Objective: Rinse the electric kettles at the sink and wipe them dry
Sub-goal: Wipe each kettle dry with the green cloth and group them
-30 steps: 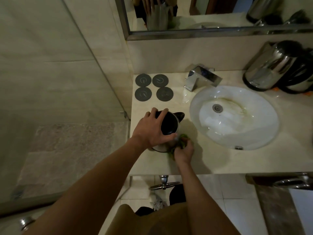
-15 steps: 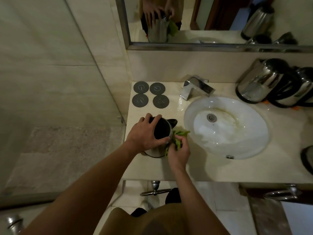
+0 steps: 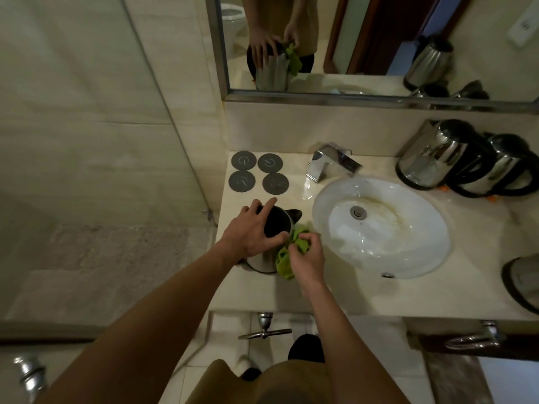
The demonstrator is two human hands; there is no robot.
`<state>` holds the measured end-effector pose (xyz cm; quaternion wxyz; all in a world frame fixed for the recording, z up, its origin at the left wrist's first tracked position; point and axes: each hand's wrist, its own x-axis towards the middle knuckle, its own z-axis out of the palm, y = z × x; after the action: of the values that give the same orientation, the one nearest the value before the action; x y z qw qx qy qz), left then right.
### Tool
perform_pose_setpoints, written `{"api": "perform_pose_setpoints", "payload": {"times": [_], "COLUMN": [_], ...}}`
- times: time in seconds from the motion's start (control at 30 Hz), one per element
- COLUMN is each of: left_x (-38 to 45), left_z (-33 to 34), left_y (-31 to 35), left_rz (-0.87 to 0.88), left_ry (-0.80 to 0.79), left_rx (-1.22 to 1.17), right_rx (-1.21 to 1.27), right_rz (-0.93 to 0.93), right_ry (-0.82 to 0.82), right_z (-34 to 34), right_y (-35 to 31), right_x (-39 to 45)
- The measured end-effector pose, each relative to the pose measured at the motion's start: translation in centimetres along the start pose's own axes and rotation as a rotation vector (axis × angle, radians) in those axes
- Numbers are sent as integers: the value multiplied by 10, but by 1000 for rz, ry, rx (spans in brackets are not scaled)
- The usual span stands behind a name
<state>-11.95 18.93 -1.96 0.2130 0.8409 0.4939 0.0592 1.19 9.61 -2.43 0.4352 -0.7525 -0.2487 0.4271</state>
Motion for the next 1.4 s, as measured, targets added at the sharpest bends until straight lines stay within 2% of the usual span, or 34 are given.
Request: {"api": "perform_pose_setpoints", "payload": {"times": [0.23,0.5,0.67,0.9,1.07,1.4], "left_x": [-4,-3,-1,24,47,79], "left_z": [-6,-6,-3,-13,-24,-43], "left_y": [-3,-6,-9,-24,-42,-68], "left_rz": [13,64,83,30,-47,-91], "left_ry": [-35,-91,-68,-47,-56,-12], "left_rx": [-29,56,53,70,91,93], "right_rx": [-95,-288,-374,-446,-474,-495], "right_rz": [-69,-31,-112,-173,-185,-214], "right_ry": [-72,-174,-181,-194,-259,-380], "right_z": [-26,-23,-22,-3,14,37], "right_y": [-6,-17,-28,-44,-63,-85], "right_x": [-6,-11,-9,22,51,99]}}
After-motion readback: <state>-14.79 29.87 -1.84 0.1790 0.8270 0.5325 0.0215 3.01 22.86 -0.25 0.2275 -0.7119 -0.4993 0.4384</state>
